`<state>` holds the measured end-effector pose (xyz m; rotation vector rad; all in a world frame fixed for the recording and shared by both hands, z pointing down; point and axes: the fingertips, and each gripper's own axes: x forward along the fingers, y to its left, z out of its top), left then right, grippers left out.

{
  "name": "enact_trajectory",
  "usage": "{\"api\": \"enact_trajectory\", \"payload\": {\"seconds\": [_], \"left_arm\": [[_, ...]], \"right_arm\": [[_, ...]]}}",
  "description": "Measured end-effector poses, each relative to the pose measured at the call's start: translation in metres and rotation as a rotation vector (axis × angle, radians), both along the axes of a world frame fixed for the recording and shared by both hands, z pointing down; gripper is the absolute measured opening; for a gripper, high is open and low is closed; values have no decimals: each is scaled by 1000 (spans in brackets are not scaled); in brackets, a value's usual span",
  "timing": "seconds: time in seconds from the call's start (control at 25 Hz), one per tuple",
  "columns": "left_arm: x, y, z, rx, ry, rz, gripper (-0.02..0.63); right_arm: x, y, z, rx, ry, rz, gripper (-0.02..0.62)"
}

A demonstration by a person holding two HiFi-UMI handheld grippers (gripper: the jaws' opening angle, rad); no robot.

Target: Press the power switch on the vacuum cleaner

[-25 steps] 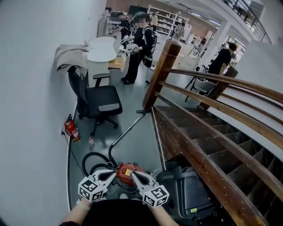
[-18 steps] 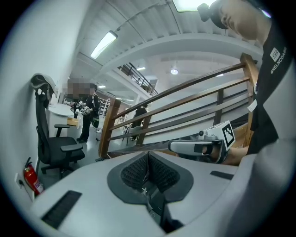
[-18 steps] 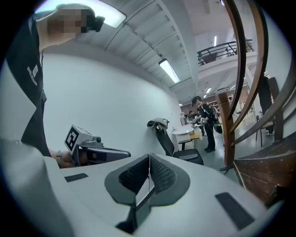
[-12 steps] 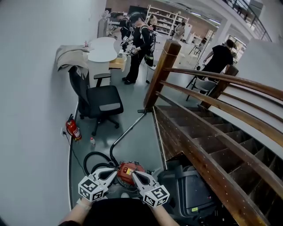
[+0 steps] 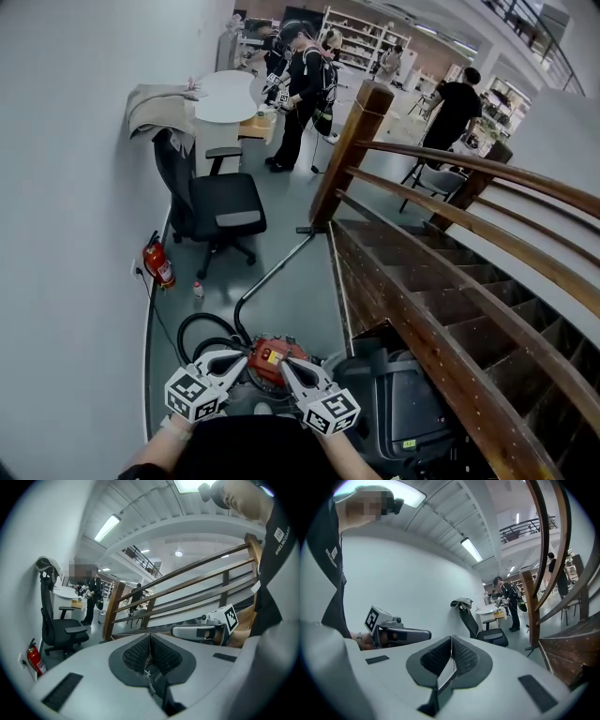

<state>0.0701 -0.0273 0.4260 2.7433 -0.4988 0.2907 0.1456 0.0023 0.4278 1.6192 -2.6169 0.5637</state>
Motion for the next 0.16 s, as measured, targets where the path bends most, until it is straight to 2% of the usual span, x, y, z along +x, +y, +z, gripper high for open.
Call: {"api": "enact_trajectory", "payload": {"seconds": [0.16], "left_arm": [[2,2,0,5,5,4,15]], "right_arm": [[-1,1,2,0,3,-4,26]]}}
